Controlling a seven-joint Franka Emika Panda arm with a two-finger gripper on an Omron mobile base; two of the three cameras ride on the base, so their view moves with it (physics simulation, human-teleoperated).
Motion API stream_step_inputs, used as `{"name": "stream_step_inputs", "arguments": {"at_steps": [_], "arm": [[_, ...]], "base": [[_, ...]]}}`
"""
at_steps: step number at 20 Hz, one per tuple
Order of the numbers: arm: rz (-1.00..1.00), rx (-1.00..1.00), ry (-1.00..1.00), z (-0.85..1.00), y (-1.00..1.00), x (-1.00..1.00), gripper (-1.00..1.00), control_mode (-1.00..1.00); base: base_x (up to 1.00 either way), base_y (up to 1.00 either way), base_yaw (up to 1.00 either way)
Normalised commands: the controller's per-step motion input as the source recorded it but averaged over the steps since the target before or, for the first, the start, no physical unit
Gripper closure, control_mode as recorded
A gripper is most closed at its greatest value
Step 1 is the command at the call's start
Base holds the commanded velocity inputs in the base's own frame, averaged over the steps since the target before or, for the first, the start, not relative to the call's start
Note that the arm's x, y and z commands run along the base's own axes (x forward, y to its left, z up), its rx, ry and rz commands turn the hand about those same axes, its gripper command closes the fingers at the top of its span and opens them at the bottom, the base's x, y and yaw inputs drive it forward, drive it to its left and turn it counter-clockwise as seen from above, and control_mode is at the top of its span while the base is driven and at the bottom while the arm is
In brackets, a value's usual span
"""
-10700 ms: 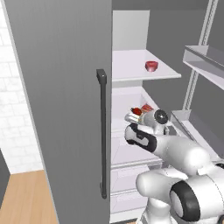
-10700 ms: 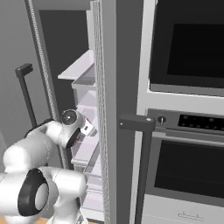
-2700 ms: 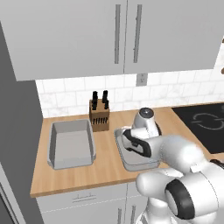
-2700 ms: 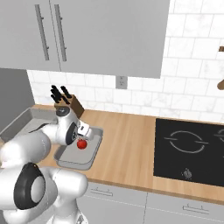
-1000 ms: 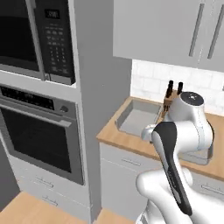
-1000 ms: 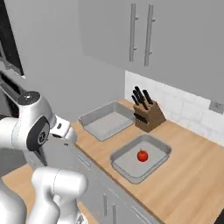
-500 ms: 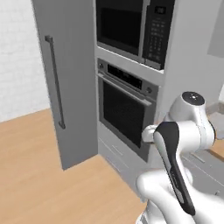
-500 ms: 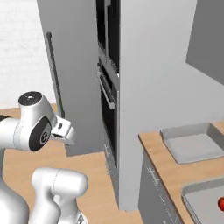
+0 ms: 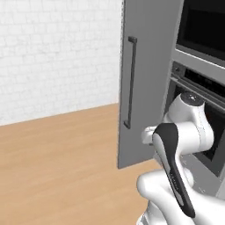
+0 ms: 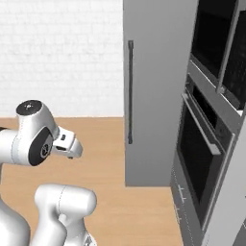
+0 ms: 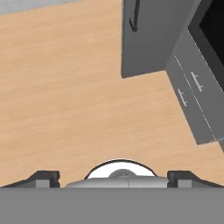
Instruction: Place one tomato and one steak in each tupperware on the nearby counter, to pack two identical lunches.
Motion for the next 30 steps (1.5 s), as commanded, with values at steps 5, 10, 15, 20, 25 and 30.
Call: {"name": "stream_step_inputs", "arguments": {"at_steps": [5, 10, 15, 20, 25, 30], "arm": [[0.0, 0.0, 0.0, 0.0, 0.0, 0.0, -1.0, 1.0], [0.0, 0.0, 0.0, 0.0, 0.0, 0.0, -1.0, 1.0], [0.0, 0.0, 0.0, 0.0, 0.0, 0.0, -1.0, 1.0], [0.0, 0.0, 0.0, 0.0, 0.0, 0.0, -1.0, 1.0], [0.0, 0.0, 0.0, 0.0, 0.0, 0.0, -1.0, 1.0], [0.0, 0.0, 0.0, 0.0, 0.0, 0.0, -1.0, 1.0]], "base": [[1.0, 0.52, 0.16], [0.74, 0.93, -0.03], [0.52, 0.96, -0.45], [0.61, 0.73, -0.72], [0.51, 1.0, -0.11], [-0.5, 1.0, 0.0]]}}
